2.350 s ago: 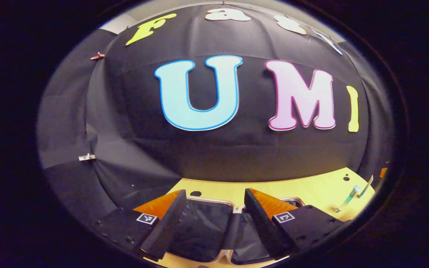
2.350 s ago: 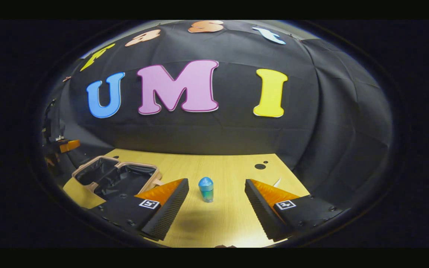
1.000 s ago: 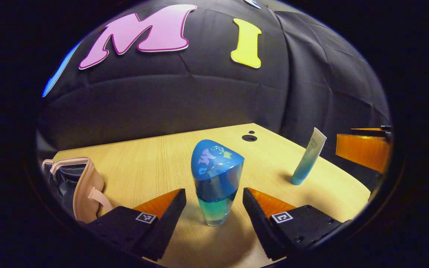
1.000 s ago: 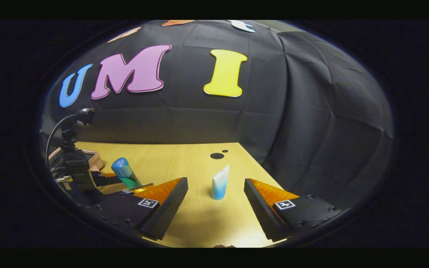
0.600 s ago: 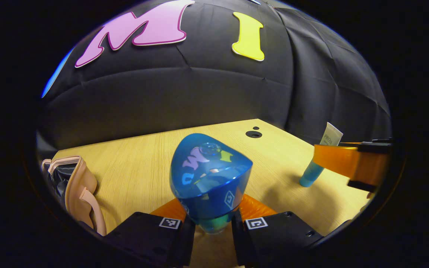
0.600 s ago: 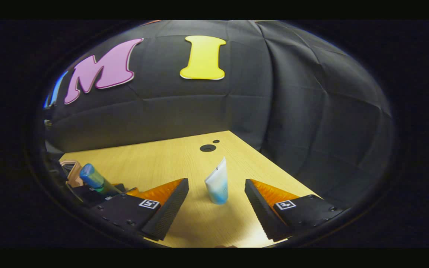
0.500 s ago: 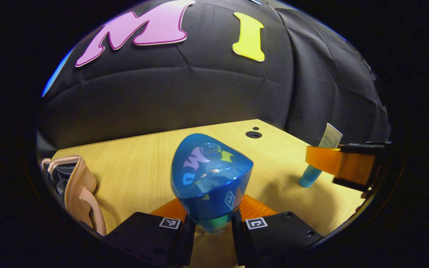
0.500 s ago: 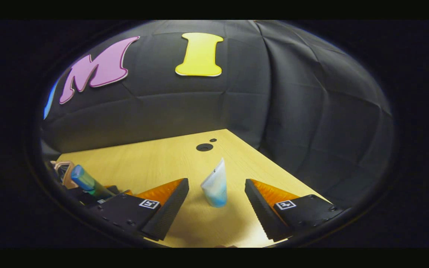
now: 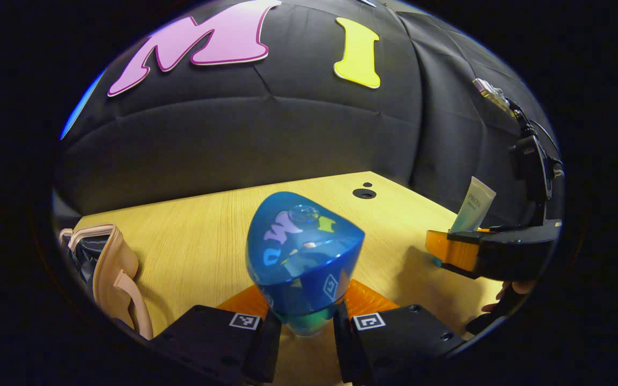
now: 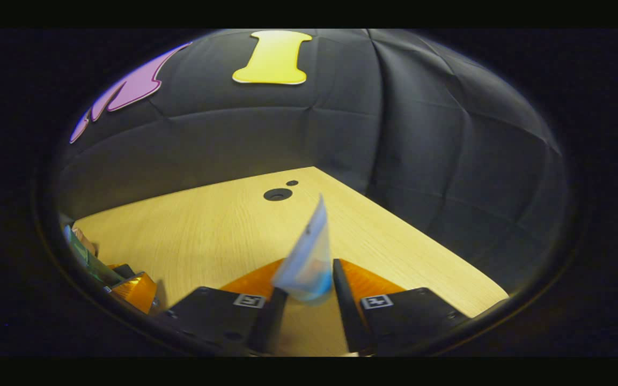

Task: First open the suitcase, pack the skin care products into it, and then close the suitcase.

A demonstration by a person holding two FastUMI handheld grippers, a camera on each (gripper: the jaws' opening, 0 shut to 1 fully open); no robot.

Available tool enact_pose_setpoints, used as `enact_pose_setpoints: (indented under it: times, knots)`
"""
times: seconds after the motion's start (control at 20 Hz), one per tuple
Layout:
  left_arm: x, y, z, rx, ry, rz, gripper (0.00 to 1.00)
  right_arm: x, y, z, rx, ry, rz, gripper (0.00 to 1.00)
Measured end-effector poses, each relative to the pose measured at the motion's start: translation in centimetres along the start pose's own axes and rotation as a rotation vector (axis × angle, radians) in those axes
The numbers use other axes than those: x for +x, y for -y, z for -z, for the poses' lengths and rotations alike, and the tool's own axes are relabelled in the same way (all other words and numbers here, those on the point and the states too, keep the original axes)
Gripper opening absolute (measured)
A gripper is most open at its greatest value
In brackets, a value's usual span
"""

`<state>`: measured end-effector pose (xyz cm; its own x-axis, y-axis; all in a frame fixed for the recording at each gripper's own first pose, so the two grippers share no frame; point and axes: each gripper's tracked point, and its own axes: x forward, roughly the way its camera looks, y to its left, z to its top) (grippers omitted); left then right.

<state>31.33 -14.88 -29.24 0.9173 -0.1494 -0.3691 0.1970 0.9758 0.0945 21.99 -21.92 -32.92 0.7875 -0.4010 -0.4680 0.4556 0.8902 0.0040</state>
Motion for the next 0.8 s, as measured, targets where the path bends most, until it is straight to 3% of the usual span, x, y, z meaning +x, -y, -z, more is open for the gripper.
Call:
enact_pose_setpoints:
  times: [0.1, 0.15, 0.2, 0.4, 0.7, 0.8]
  knots:
    - [-0.2, 0.1, 0.0, -0.003, 0.000, 0.008, 0.48, -0.3, -0.8, 0.3, 0.001, -0.008, -0.037, 0.36]
    - [-0.2, 0.1, -0.1, -0.002, 0.000, 0.010, 0.48, -0.5, -1.0, 0.5, 0.001, -0.008, -0.046, 0.32]
    - [-0.2, 0.1, -0.1, 0.003, 0.002, 0.010, 0.48, -0.6, -1.2, 0.5, -0.010, -0.004, -0.055, 0.39]
    - [-0.6, 0.1, -0.5, -0.009, 0.037, 0.016, 0.43, -2.2, -2.0, 0.5, -0.041, 0.013, -0.089, 0.39]
    - [-2.4, -2.0, -0.8, -0.068, 0.074, -0.009, 0.46, -5.5, -3.8, -0.8, -0.017, 0.033, -0.155, 0.39]
    - [-3.9, -3.2, -2.1, -0.088, 0.110, -0.022, 0.49, -7.0, -4.9, -1.9, -0.058, 0.061, -0.184, 0.39]
